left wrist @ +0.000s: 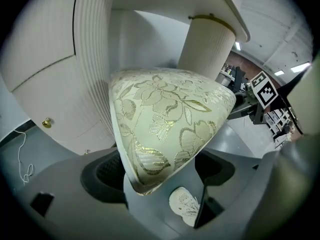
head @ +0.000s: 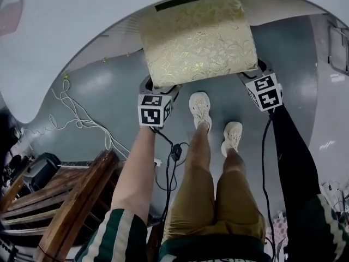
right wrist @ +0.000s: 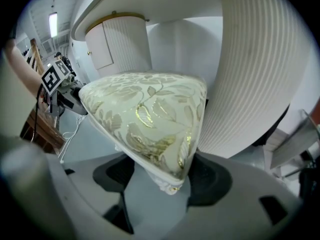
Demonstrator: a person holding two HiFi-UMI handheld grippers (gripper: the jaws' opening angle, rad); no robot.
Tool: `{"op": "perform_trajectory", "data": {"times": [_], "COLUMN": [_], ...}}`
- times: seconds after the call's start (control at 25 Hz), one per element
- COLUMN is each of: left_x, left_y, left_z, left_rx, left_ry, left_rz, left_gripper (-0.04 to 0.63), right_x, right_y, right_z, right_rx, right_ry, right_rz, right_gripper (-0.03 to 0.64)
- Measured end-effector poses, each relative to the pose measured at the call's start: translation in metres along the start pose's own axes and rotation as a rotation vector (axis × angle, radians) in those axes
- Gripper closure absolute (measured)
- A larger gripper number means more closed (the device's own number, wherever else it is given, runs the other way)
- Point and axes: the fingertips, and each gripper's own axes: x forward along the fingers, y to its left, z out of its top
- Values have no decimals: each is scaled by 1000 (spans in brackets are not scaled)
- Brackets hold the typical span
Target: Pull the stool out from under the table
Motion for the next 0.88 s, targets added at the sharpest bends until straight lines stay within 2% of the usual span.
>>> {"op": "perform_trajectory", "data": {"times": [0.48, 0.88], "left_x": [-8, -13], "left_y": [0, 2], "left_z": [28, 31], "left_rx": [3, 7], "left_ry": [72, 111], "left_rz": [-1, -1], "left_gripper": [164, 164], "right_x": [-3, -3], "right_y": [-10, -8], "right_z": [11, 11], "right_rx": [63, 90], "right_ry": [23, 58], "right_rz": [57, 76], "right_gripper": [282, 281]}}
